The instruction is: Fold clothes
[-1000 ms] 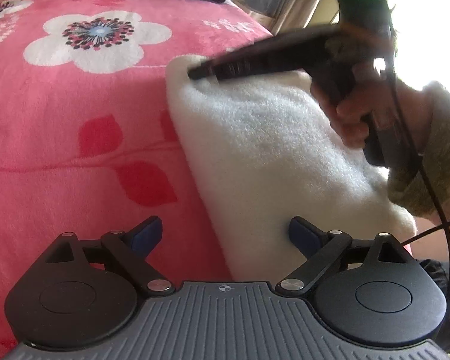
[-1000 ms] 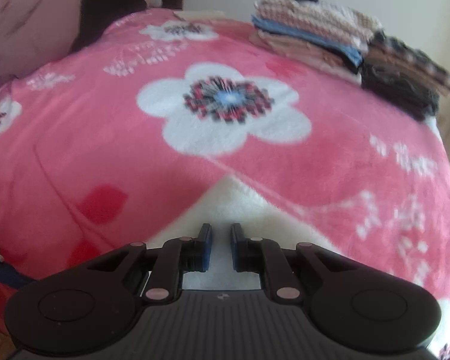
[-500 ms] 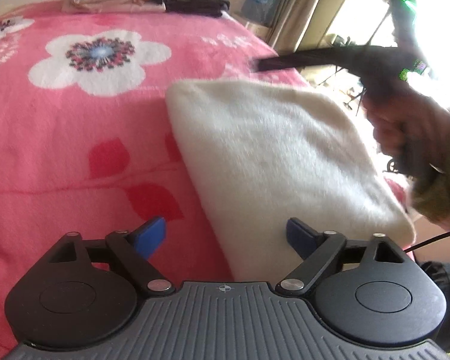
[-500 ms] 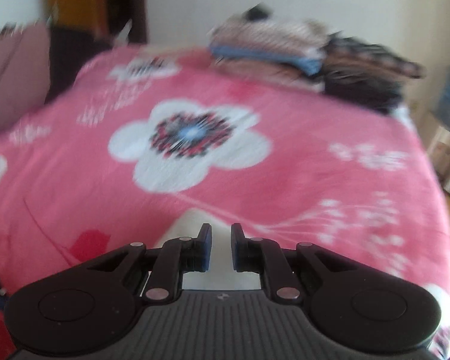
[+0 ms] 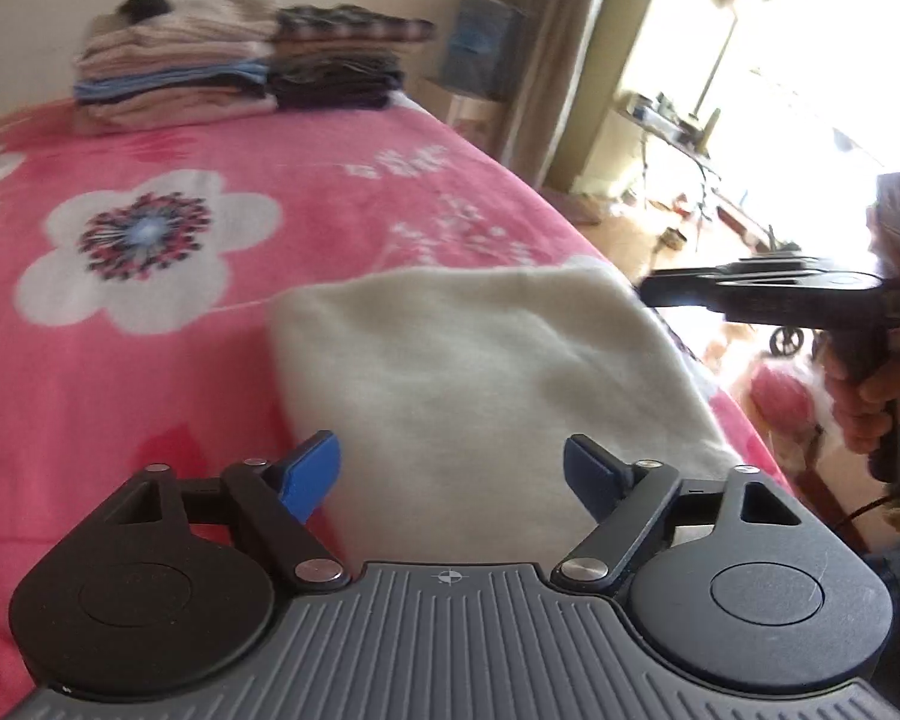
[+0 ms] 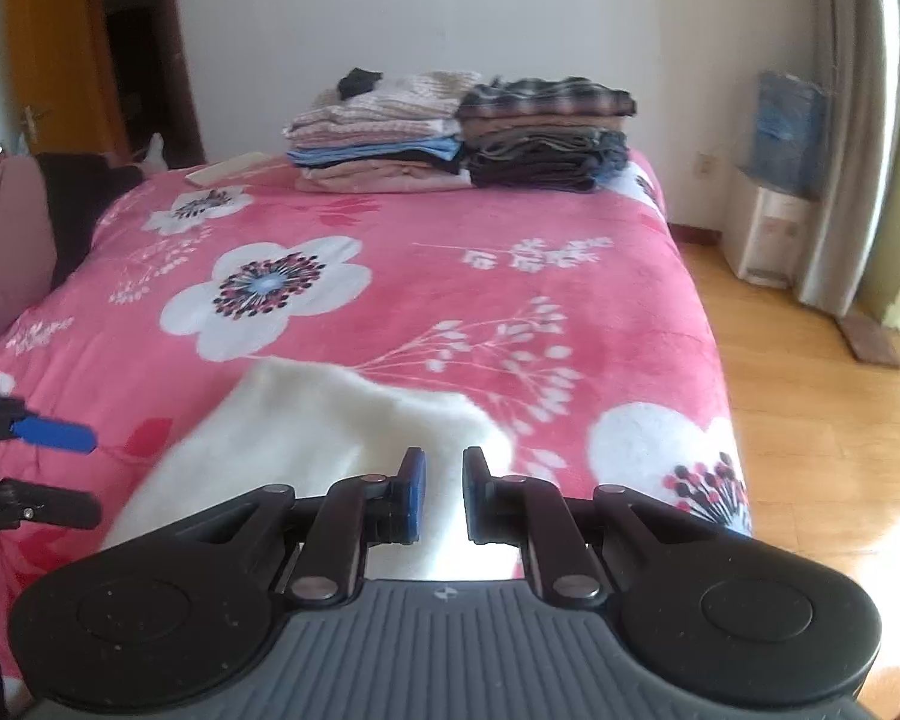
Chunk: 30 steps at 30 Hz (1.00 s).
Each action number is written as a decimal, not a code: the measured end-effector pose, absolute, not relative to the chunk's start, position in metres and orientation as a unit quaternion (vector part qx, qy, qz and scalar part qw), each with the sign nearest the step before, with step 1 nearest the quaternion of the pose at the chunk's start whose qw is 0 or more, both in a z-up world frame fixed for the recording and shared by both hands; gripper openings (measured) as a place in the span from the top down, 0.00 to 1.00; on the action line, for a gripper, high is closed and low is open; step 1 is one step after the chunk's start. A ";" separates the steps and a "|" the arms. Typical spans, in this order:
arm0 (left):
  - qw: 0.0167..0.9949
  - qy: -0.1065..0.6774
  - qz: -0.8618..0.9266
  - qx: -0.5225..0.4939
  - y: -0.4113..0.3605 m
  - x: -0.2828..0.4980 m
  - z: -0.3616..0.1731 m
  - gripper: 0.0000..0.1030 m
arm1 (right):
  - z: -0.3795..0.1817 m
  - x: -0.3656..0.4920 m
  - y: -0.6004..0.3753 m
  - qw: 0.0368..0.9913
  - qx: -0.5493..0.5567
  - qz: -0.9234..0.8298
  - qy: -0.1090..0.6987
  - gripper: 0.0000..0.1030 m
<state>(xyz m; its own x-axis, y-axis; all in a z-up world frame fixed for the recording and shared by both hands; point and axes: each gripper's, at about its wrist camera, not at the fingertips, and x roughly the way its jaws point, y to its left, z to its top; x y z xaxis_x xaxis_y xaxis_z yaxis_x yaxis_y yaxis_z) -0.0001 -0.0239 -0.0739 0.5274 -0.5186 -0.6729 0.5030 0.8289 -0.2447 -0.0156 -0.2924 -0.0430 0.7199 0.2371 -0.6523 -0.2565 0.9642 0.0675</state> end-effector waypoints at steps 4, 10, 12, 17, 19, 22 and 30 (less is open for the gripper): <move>0.862 0.417 -0.286 0.025 -0.047 0.004 -0.093 0.30 | -0.088 -0.002 -0.288 0.918 -0.060 0.114 0.374 0.88; 0.867 0.411 -0.276 0.047 -0.053 0.000 -0.095 0.26 | -0.089 0.001 -0.307 0.923 -0.011 0.117 0.367 0.88; 0.868 0.411 -0.276 0.045 -0.053 0.002 -0.096 0.26 | -0.081 -0.001 -0.310 0.926 -0.005 0.118 0.358 0.88; 0.870 0.407 -0.273 0.053 -0.057 -0.002 -0.097 0.24 | -0.070 -0.002 -0.339 0.934 0.043 0.086 0.345 0.88; 0.871 0.405 -0.273 0.056 -0.057 -0.002 -0.095 0.24 | -0.068 -0.007 -0.356 0.933 0.076 0.077 0.344 0.88; 0.874 0.398 -0.272 0.066 -0.059 -0.001 -0.089 0.24 | -0.063 -0.029 -0.373 0.929 0.115 0.079 0.342 0.88; 0.876 0.368 -0.296 0.098 -0.086 -0.001 -0.072 0.25 | -0.067 -0.107 -0.375 0.900 0.156 0.133 0.385 0.80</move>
